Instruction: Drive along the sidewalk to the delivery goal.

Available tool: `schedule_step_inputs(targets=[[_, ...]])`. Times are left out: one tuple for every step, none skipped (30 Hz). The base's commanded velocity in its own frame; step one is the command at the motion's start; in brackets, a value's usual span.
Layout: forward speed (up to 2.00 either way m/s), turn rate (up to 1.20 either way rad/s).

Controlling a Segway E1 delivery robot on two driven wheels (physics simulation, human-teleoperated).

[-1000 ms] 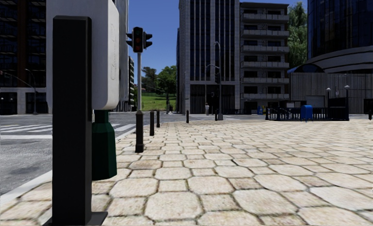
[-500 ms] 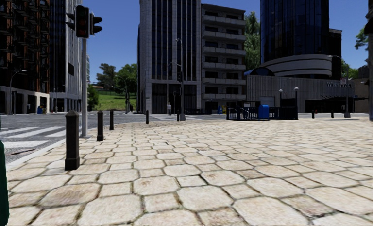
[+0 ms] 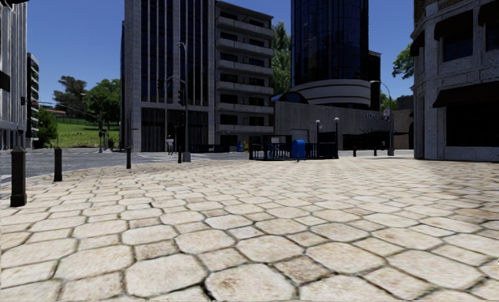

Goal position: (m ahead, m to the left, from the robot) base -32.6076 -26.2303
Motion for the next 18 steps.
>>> schedule_step_inputs(targets=[[1.63,-0.62],[1.63,-0.62],[1.63,-0.63],[1.63,-0.63],[1.69,-0.63],[1.82,-0.63],[1.91,-0.63],[1.95,-0.63],[1.95,-0.63],[1.95,-0.63],[1.97,-0.63],[2.00,-0.63],[2.00,-0.63],[2.00,-0.63],[2.00,-0.63],[2.00,-0.63],[2.00,-0.63],[2.00,-0.63]])
